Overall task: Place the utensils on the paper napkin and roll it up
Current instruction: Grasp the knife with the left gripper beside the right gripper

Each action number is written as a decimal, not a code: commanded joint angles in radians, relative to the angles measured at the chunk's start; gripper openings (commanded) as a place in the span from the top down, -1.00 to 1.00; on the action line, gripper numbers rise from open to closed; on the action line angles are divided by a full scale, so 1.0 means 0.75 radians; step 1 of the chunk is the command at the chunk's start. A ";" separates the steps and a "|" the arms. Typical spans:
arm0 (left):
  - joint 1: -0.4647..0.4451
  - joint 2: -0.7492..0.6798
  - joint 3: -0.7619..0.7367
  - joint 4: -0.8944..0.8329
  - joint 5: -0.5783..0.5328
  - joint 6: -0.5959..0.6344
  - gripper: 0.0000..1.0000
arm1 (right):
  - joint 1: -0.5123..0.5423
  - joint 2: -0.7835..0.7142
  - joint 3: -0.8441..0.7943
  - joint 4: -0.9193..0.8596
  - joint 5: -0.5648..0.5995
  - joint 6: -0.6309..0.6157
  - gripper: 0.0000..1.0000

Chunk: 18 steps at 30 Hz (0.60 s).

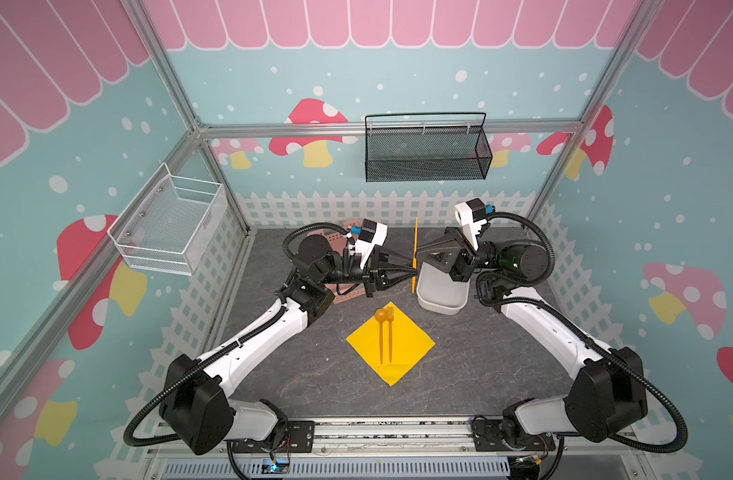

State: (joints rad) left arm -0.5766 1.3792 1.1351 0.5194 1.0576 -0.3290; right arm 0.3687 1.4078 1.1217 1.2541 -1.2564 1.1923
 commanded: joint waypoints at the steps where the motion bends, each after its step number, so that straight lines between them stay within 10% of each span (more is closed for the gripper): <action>1: -0.005 -0.018 -0.027 -0.011 0.024 0.031 0.57 | 0.011 0.008 0.051 0.078 -0.015 0.043 1.00; 18: -0.003 -0.019 -0.022 -0.025 0.014 0.050 0.85 | 0.004 -0.010 0.047 -0.129 -0.036 -0.108 0.78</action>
State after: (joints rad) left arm -0.5777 1.3788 1.1297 0.5056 1.0664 -0.3244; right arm 0.3687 1.4158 1.1309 1.2228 -1.2617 1.1667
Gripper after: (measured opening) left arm 0.095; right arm 0.099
